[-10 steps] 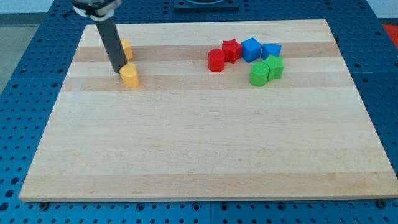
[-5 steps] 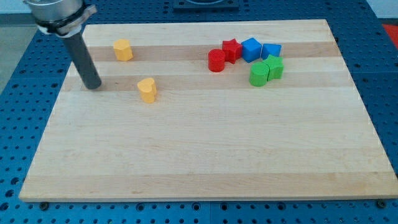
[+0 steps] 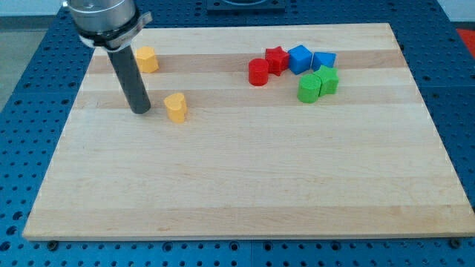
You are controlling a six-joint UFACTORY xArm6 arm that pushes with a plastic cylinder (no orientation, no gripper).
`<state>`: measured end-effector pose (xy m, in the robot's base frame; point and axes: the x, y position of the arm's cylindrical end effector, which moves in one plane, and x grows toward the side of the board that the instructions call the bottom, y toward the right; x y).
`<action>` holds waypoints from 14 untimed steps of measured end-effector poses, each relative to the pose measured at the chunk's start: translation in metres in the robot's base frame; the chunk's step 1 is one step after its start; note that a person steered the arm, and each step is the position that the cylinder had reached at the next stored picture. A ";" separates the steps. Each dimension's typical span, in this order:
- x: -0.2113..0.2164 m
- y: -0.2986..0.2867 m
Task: Move the yellow heart closer to the red circle
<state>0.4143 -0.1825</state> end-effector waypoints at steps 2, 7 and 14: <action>0.019 0.034; -0.020 0.029; -0.017 0.160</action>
<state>0.3972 -0.0230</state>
